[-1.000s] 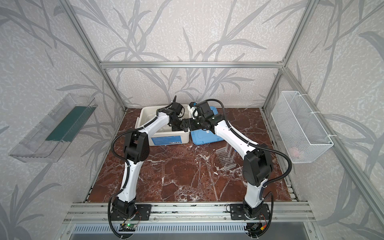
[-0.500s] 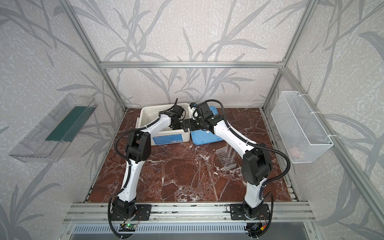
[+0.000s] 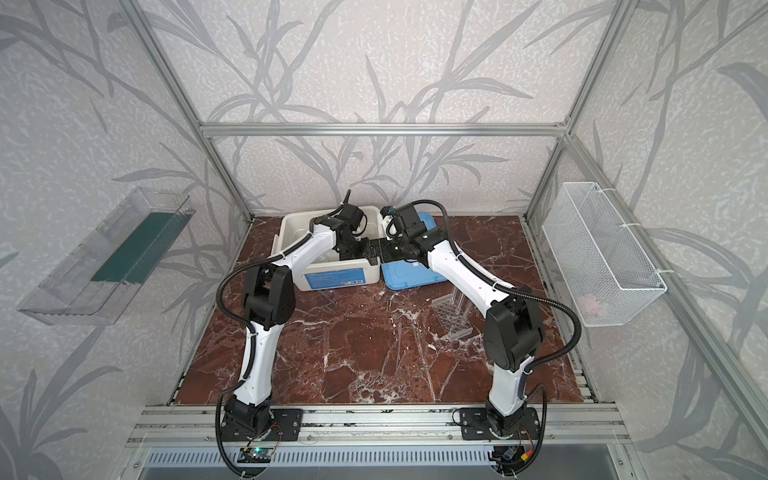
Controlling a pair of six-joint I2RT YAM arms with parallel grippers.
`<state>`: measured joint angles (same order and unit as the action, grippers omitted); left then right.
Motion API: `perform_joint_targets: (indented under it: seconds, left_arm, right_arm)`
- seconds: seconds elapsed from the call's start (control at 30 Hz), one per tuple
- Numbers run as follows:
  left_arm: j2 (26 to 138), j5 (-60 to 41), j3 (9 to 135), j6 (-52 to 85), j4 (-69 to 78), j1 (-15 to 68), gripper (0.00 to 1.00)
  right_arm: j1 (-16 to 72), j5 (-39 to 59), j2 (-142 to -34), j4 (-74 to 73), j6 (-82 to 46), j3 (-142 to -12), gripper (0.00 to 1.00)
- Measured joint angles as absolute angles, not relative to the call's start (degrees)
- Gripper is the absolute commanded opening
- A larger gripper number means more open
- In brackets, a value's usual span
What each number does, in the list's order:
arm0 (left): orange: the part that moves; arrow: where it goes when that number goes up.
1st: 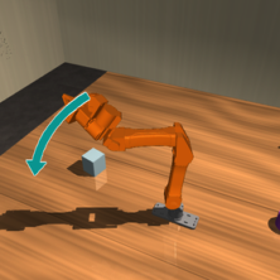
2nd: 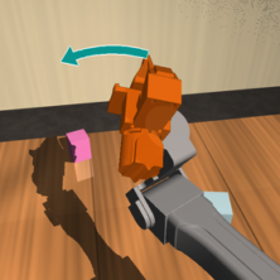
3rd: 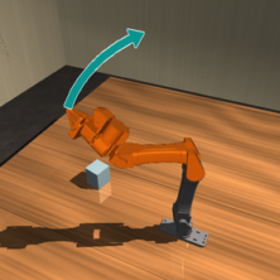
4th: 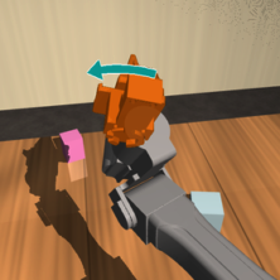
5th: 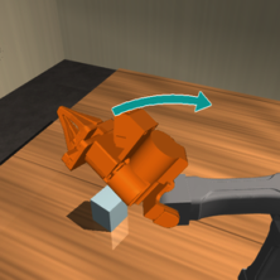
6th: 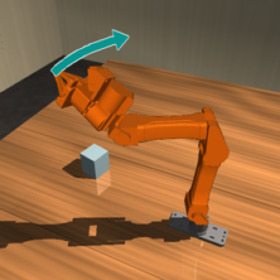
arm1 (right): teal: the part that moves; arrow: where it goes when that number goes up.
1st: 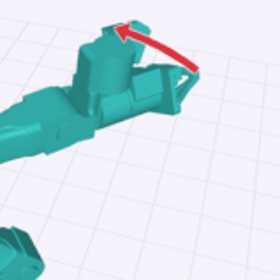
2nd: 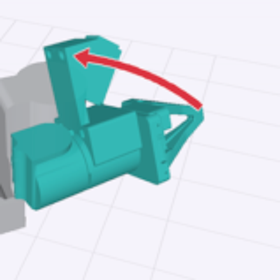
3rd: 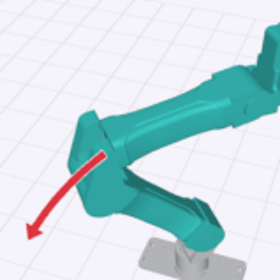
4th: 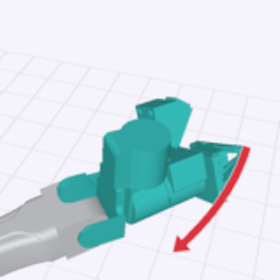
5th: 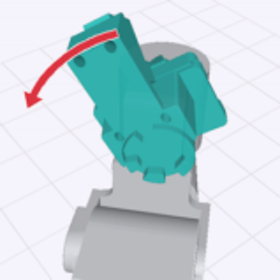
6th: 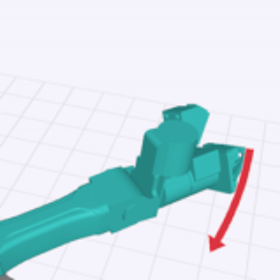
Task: Organize the chemistry lab equipment
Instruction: 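Open the left gripper to release the pipette and raise it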
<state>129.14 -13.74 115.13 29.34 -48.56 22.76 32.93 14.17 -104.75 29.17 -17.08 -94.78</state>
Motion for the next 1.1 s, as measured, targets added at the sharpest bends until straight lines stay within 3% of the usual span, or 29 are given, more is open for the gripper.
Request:
perform_joint_targets:
  seconds: [0.07,0.13,0.3,0.57,0.83,0.97,1.1]
  left_arm:
    - [126.9,-13.5,115.2,29.3,-49.1,22.8,0.84]
    - [124.4,-13.3,115.2,29.0,-49.4,22.8,0.99]
    - [117.1,-12.9,114.0,28.9,-49.1,22.8,0.99]
    - [97.5,-11.4,102.0,28.0,-46.7,25.0,0.99]
    - [80.4,-7.6,85.5,30.3,-45.8,38.3,0.99]
    - [78.0,-4.3,78.4,33.2,-45.7,46.7,0.99]
    - [78.3,-3.0,70.9,37.4,-41.5,50.0,0.98]
  right_arm:
    - [32.9,13.9,-104.1,29.6,-17.1,-94.8,0.98]
    - [32.9,13.6,-103.1,30.4,-17.0,-94.8,0.99]
    - [32.9,13.2,-97.5,32.2,-16.4,-94.4,0.99]
    - [32.9,10.9,-83.5,39.4,-13.8,-94.1,0.99]
    - [32.9,10.4,-75.6,47.1,-13.9,-87.1,0.99]
    - [32.9,10.7,-73.0,48.4,-14.9,-81.2,0.99]
    - [32.9,11.6,-68.5,48.6,-16.6,-73.2,0.99]
